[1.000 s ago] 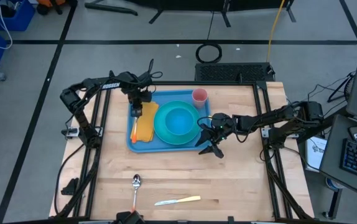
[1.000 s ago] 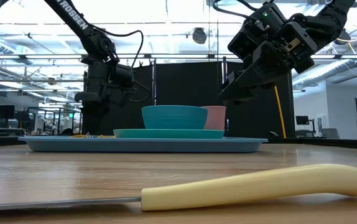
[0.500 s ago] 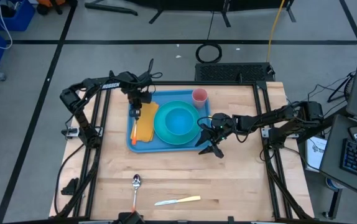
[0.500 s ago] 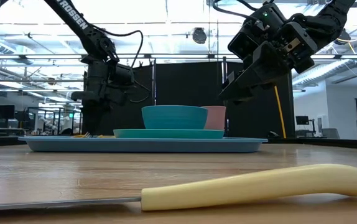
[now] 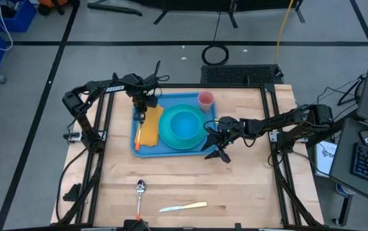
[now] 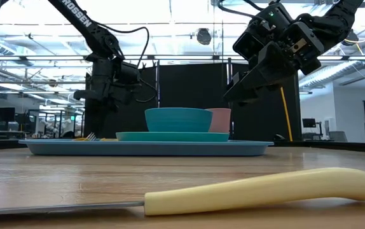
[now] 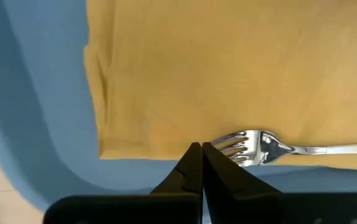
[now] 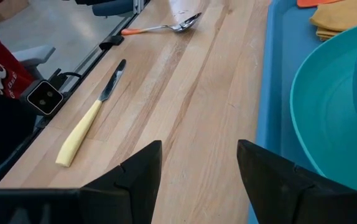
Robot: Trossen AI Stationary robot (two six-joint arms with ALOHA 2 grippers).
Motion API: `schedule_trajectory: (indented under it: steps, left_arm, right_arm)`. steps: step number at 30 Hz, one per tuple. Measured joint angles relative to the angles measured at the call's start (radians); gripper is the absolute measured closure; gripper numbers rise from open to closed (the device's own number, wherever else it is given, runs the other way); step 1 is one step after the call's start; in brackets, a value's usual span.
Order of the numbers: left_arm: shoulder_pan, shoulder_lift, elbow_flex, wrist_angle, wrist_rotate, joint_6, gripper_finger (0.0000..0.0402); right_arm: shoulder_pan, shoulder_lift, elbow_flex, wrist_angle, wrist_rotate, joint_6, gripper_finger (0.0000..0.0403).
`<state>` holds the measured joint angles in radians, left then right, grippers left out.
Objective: Set up tray
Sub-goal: Adjust the orange fork on the yellow table napkin
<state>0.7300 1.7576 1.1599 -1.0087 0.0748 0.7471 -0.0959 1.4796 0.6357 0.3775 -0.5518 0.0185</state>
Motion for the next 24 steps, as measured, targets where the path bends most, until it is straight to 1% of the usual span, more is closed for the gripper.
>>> schedule_trajectory:
  steps: [4,7,10,19,24]
  left_arm:
    - [0.000,0.000,0.015,-0.008,-0.002,0.011,0.0401]
    - [-0.002,0.000,0.026,-0.010,-0.024,0.018,0.0401]
    - [-0.001,0.000,0.036,-0.007,-0.010,0.018,0.0401]
    - [-0.006,0.000,0.042,0.024,-0.017,0.030,0.0401]
    - [-0.007,0.000,0.042,0.068,-0.029,0.030,0.0401]
  right_arm:
    - [0.000,0.000,0.000,0.000,0.000,0.000,0.0204]
    - [0.000,0.000,0.000,0.000,0.000,0.000,0.0204]
    - [0.000,0.000,0.000,0.000,0.000,0.000,0.0204]
    - [0.000,0.000,0.000,0.000,0.000,0.000,0.0204]
    - [0.000,0.000,0.000,0.000,0.000,0.000,0.0204]
